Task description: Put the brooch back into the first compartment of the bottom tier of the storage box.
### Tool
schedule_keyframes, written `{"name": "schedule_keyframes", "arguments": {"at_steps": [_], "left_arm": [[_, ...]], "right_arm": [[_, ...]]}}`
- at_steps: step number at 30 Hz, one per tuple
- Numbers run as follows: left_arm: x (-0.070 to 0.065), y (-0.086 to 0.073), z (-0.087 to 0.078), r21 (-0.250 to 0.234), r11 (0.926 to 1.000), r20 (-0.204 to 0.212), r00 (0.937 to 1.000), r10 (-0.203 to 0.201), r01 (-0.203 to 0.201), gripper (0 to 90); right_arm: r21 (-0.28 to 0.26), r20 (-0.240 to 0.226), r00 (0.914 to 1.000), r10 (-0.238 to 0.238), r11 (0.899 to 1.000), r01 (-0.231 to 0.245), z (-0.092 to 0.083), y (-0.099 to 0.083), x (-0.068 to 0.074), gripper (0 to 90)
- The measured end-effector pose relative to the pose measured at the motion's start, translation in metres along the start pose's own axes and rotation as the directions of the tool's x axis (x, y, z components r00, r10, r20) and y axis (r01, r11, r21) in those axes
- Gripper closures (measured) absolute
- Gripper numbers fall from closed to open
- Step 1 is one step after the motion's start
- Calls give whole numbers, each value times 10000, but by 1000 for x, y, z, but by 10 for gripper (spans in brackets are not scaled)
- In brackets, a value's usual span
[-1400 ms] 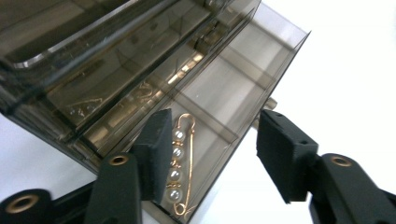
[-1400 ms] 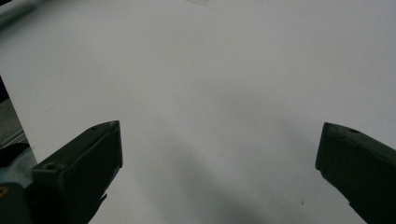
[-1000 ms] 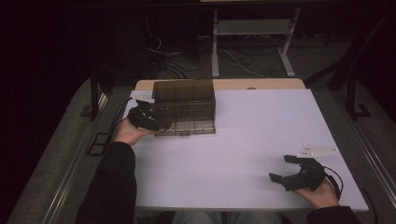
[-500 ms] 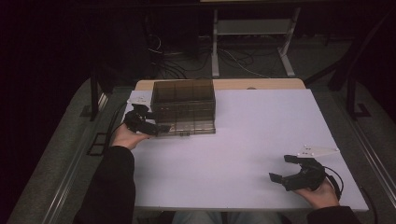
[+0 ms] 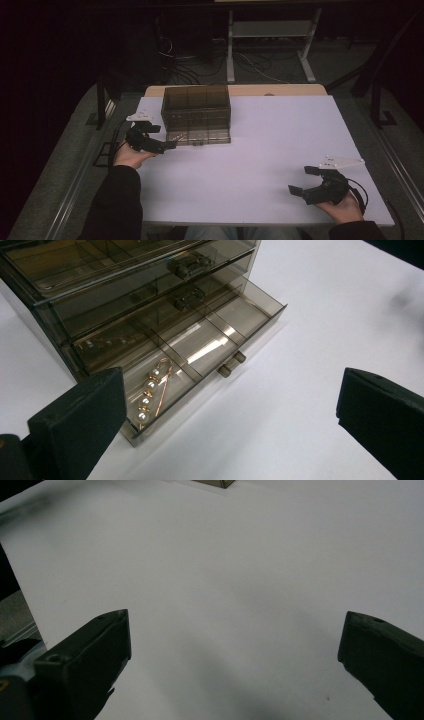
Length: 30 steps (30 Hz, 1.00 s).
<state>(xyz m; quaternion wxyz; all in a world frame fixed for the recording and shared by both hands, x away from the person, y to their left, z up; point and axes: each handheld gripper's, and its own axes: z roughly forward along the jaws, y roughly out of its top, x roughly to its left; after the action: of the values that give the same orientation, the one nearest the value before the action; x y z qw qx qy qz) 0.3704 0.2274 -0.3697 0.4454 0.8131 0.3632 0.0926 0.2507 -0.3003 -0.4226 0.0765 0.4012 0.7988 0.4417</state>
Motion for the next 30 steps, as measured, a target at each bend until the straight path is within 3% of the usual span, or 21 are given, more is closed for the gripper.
{"name": "schedule_keyframes", "arguments": {"at_steps": [10,17,30], "left_arm": [[-17,-10,-7,-645,9979,38,9999,106,-104,0],[-30,-13,-9,-832,9959,49,9993,361,-355,0],[-44,-28,-10,-1076,9939,161,9995,258,-239,0]], "right_arm": [[7,-1,10000,19,10000,-19,0,0,0,2],[-7,5,10000,17,10000,-17,0,0,0,2],[-18,30,10000,26,10000,-26,-1,0,0,2]]}}
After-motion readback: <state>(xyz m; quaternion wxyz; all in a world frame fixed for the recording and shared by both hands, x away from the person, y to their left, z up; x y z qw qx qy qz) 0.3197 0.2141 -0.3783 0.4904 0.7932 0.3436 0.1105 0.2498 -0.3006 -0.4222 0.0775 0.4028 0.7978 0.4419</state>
